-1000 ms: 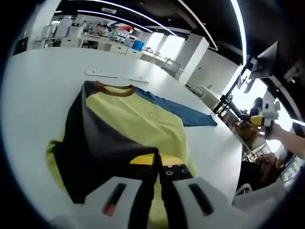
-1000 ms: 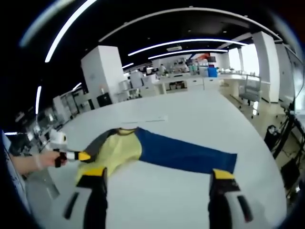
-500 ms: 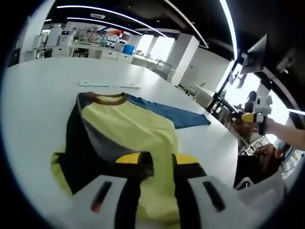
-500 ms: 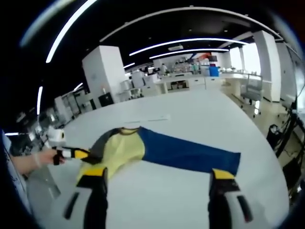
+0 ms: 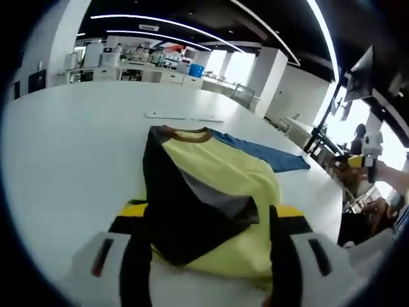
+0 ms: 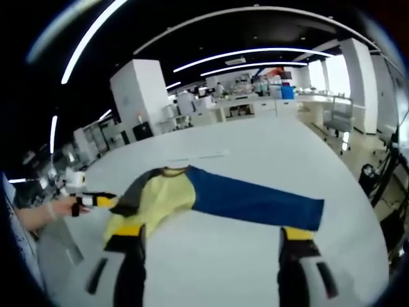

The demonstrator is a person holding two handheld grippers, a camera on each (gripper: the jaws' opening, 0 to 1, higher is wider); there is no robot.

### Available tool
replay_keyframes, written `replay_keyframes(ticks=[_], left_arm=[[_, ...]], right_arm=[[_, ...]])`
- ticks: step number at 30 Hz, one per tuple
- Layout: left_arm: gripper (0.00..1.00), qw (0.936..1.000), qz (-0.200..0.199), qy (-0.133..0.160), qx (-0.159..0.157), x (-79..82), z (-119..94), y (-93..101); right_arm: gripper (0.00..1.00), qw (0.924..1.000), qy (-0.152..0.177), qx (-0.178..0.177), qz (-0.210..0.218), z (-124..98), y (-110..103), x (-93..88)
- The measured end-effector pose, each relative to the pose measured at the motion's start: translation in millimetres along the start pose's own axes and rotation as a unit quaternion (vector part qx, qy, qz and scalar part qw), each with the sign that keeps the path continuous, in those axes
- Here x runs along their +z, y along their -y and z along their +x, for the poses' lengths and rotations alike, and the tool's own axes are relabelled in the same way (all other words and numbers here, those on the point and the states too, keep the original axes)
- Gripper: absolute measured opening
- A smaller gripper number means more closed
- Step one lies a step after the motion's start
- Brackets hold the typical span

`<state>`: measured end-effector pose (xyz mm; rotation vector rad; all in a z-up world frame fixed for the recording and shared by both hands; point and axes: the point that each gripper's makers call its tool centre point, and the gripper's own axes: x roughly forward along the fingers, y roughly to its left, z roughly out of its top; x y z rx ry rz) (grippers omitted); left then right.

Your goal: Fold the garment on the visible template until the final outline fits inside the template.

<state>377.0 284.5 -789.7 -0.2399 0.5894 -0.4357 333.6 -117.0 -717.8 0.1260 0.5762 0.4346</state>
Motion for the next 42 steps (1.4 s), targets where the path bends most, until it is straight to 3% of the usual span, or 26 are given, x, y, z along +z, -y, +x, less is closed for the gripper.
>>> replay_keyframes(ticks=[6,10,14,20,26,29,33,36,38,42], left_arm=[[0.66,0.9997,-0.020,-0.002,0.012,-0.2,-4,-25.6],[0.61,0.9992,-0.038,0.000,0.011,-2.8,-3,-31.4],[0.55,0.9986,-0.052,0.003,0.012,-3.7,0,-27.4],[0.48,0.9979,-0.063,0.004,0.016,-9.3,8,-37.3],[0.36,0.9965,-0.080,-0.002,0.022,-10.8,8,-43.5],[0.25,0.9968,-0.078,-0.007,0.017,-12.6,11,-44.0],[0.24,0.9955,-0.085,-0.035,0.024,-21.6,17,-49.8],[0.22,0.9962,-0.082,-0.022,0.020,-13.1,18,-45.2],[0.18,0.9946,-0.103,-0.010,0.012,-9.0,20,-42.7],[0.12,0.9953,-0.091,-0.026,0.021,-16.9,19,-41.8]], right_arm=[[0.85,1.0000,-0.006,0.001,0.002,3,2,-4.9],[0.85,1.0000,-0.008,0.004,0.003,5,0,-6.0],[0.85,0.9999,-0.011,0.005,-0.001,5,-2,-6.7],[0.85,1.0000,-0.005,0.006,0.001,6,-2,-3.5],[0.84,0.9999,-0.012,0.001,-0.002,5,0,-6.9],[0.84,0.9999,-0.011,0.001,0.002,5,1,-8.1],[0.84,0.9999,-0.016,0.003,0.001,6,-2,-10.5],[0.83,0.9997,-0.022,0.006,-0.004,7,-7,-14.0],[0.83,0.9997,-0.021,0.006,-0.006,7,-7,-14.2],[0.83,0.9997,-0.021,0.008,-0.004,7,-8,-14.8]])
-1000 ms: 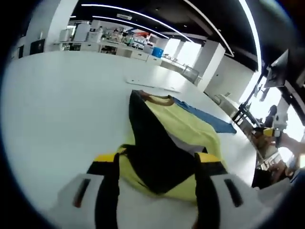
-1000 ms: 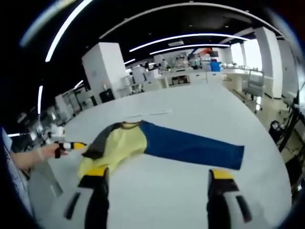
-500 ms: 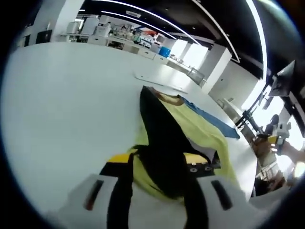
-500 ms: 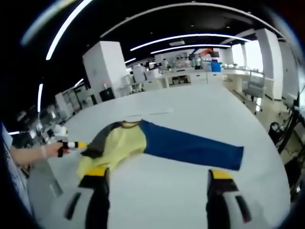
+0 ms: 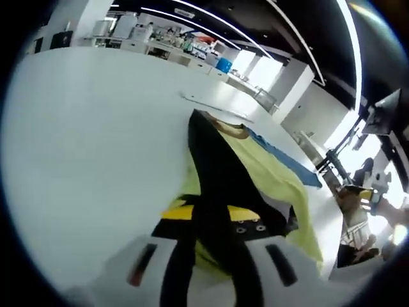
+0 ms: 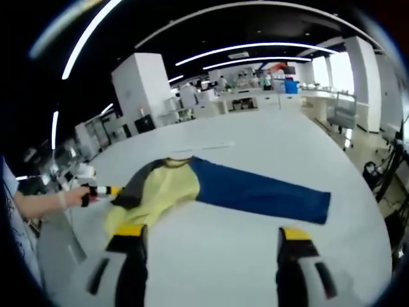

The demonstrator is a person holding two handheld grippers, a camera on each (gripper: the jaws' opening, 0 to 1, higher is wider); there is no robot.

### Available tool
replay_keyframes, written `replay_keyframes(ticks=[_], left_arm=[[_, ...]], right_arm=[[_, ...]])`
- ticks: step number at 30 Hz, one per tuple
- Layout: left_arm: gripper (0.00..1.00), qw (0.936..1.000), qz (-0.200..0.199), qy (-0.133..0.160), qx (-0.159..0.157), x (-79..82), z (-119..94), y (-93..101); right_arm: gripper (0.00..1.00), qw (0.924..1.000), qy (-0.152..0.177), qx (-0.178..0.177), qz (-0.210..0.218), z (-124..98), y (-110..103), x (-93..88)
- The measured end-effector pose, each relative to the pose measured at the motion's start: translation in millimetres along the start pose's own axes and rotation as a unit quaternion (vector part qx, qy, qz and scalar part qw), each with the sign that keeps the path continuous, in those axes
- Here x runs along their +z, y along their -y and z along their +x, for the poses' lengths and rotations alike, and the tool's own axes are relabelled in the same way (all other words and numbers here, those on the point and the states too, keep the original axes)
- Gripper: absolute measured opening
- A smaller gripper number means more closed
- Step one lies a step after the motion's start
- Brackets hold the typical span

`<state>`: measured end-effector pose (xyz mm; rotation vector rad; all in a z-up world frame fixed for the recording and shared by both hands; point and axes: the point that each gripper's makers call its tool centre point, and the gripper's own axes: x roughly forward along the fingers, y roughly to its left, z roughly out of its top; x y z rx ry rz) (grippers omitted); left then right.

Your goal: Fold the garment on the visible template until the final outline fits inside the template.

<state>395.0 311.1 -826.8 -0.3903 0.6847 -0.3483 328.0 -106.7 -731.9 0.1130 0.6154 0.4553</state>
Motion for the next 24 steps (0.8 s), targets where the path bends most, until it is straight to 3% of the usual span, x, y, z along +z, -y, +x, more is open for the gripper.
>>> replay_keyframes(ticks=[4,7,15,20,24], left_arm=[[0.08,1.0000,-0.002,0.002,0.002,0.0,-4,-0.8],[0.00,1.0000,-0.002,0.003,-0.001,1.9,-5,-3.0],[0.00,0.9997,0.000,0.024,-0.011,15.9,-14,-3.6],[0.00,0.9986,0.007,0.052,-0.005,36.8,-40,-5.7],[0.00,0.9966,0.007,0.079,0.021,57.9,-68,-32.6]], right_arm=[[0.83,1.0000,0.001,0.002,0.001,0,-1,0.9],[0.83,1.0000,0.000,0.001,-0.002,1,-1,0.5],[0.83,1.0000,0.003,0.005,-0.001,2,-6,3.4],[0.83,1.0000,0.004,0.008,-0.003,3,-8,3.8],[0.83,0.9999,0.002,0.012,-0.005,6,-10,3.6]])
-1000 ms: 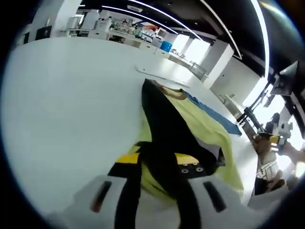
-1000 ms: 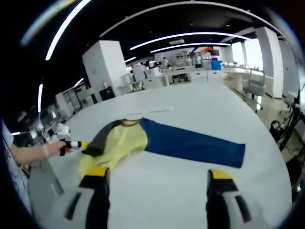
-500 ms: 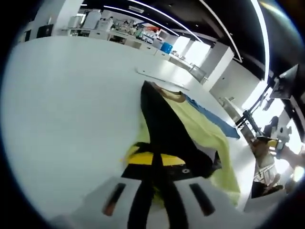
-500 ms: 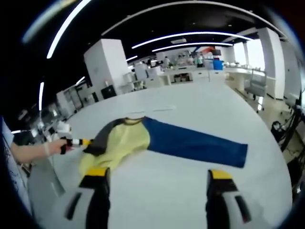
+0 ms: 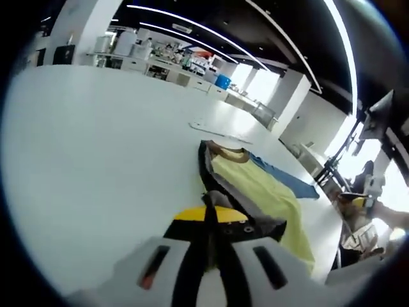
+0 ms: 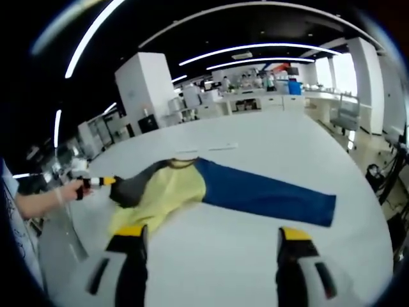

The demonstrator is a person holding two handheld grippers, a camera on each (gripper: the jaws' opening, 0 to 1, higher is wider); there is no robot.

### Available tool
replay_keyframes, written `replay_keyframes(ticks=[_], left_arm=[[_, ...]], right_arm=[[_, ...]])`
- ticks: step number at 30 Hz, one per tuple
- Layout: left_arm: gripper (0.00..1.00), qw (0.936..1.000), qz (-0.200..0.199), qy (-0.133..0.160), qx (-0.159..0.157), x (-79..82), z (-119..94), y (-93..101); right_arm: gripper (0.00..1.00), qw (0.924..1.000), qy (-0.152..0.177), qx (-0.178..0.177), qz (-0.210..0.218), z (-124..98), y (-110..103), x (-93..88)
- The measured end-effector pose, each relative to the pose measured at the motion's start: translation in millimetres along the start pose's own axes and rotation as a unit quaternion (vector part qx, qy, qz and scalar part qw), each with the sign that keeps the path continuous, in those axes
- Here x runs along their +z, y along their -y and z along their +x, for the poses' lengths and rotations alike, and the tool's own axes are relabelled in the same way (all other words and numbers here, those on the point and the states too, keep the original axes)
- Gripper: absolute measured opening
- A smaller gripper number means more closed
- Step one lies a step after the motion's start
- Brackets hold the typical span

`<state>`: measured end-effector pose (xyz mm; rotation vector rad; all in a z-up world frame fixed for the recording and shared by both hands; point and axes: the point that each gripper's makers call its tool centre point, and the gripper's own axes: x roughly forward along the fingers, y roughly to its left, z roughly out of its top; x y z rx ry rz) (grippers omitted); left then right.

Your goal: Fold the garment on the visible template until the final outline fits inside the template.

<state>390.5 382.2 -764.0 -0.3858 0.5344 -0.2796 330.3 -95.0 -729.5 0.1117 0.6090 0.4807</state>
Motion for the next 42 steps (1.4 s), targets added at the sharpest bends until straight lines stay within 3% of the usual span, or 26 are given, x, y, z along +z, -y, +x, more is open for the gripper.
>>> replay_keyframes(ticks=[2,6,9,12,14,16,22,24,30,37,38,42], left_arm=[[0.00,0.9999,0.001,0.008,0.014,8.2,-11,-23.9],[0.00,0.9988,0.000,0.021,0.044,24.9,-31,-49.0],[0.00,0.9981,0.006,0.019,0.057,25.6,-41,-59.7],[0.00,0.9969,-0.002,0.016,0.077,26.9,-49,-101.2],[0.00,0.9953,-0.018,0.016,0.094,23.6,-57,-107.6],[0.00,0.9940,-0.006,0.006,0.109,21.4,-60,-119.8],[0.00,0.9916,-0.002,-0.008,0.129,19.9,-61,-157.1],[0.00,0.9909,-0.010,-0.005,0.134,19.3,-59,-156.6],[0.00,0.9868,-0.007,-0.013,0.161,21.0,-62,-190.4],[0.00,0.9817,-0.015,-0.016,0.189,26.8,-65,-216.9],[0.00,0.9784,-0.012,-0.027,0.204,26.0,-61,-241.1],[0.00,0.9755,-0.007,-0.032,0.218,28.4,-59,-251.0]], right_arm=[[0.83,1.0000,0.001,0.003,0.000,1,-4,0.5],[0.83,1.0000,0.000,0.008,-0.003,7,-7,3.8],[0.83,0.9999,-0.002,0.013,-0.006,9,-13,4.3],[0.83,0.9998,-0.008,0.014,-0.012,13,-11,4.8],[0.83,0.9998,-0.011,0.014,-0.011,15,-13,4.0],[0.83,0.9997,-0.013,0.015,-0.012,16,-16,3.4],[0.83,0.9996,-0.014,0.019,-0.018,20,-23,5.2],[0.84,0.9990,-0.019,0.020,-0.036,23,-29,6.1],[0.90,0.9975,-0.028,0.025,-0.060,30,-32,7.3],[0.90,0.9965,-0.057,0.022,-0.057,40,-24,-6.0],[0.90,0.9965,-0.058,0.021,-0.057,40,-24,-6.5],[0.90,0.9960,-0.066,0.022,-0.057,45,-22,-10.6]])
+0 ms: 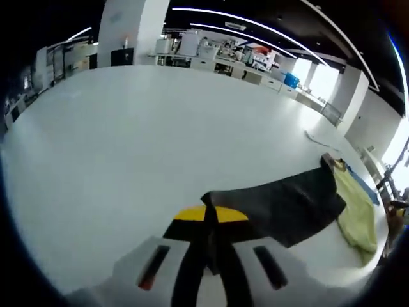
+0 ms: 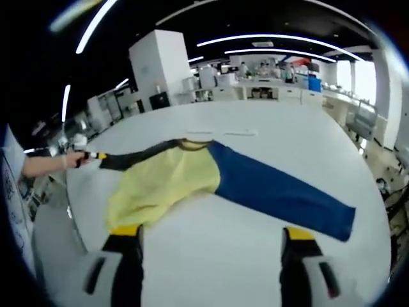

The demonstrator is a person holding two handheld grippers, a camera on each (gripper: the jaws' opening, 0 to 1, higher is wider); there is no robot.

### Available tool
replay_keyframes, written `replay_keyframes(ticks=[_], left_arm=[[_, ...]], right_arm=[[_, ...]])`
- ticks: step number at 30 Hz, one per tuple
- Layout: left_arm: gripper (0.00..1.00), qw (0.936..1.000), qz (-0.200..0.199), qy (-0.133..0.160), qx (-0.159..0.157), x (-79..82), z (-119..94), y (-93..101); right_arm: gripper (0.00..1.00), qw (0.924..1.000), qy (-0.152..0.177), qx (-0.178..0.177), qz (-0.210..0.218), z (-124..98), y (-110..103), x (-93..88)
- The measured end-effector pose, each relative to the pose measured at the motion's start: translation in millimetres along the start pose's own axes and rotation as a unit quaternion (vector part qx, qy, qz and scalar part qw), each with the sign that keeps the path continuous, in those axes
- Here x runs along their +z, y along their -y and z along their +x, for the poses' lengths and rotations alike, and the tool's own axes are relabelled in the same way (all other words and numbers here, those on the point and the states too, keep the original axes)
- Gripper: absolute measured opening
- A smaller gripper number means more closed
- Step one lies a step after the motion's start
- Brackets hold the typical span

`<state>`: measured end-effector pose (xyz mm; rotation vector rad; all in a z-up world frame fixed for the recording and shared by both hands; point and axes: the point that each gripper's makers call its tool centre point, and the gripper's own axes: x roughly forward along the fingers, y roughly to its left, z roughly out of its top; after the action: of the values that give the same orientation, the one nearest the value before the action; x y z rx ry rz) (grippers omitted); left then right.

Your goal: Fold the garment on the visible template until the final outline fits inside the template.

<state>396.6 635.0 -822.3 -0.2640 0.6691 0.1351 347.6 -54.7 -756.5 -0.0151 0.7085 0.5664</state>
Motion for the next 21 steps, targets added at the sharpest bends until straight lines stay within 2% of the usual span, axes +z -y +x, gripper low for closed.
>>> replay_keyframes(ticks=[4,5,9,13,16,21], left_arm=[[0.00,0.9995,0.019,-0.017,0.018,2.6,11,-12.9],[0.00,0.9988,0.038,-0.023,0.022,1.8,9,-13.7],[0.00,0.9986,0.036,-0.027,0.029,8.0,21,-18.0],[0.00,0.9973,0.053,-0.038,0.034,6.7,31,-20.9],[0.00,0.9980,0.042,-0.030,0.035,10.1,34,-23.5],[0.00,0.9977,0.050,-0.031,0.034,10.2,36,-26.0]], right_arm=[[0.90,1.0000,-0.006,0.002,0.001,5,1,-3.3],[0.89,1.0000,-0.010,0.001,0.000,7,2,-5.1],[0.89,0.9999,-0.013,-0.001,0.006,7,5,-7.8],[0.89,0.9998,-0.019,-0.001,0.004,8,4,-9.9],[0.89,0.9997,-0.022,-0.003,0.008,10,7,-13.3],[0.89,0.9997,-0.023,-0.004,0.009,11,6,-14.7]])
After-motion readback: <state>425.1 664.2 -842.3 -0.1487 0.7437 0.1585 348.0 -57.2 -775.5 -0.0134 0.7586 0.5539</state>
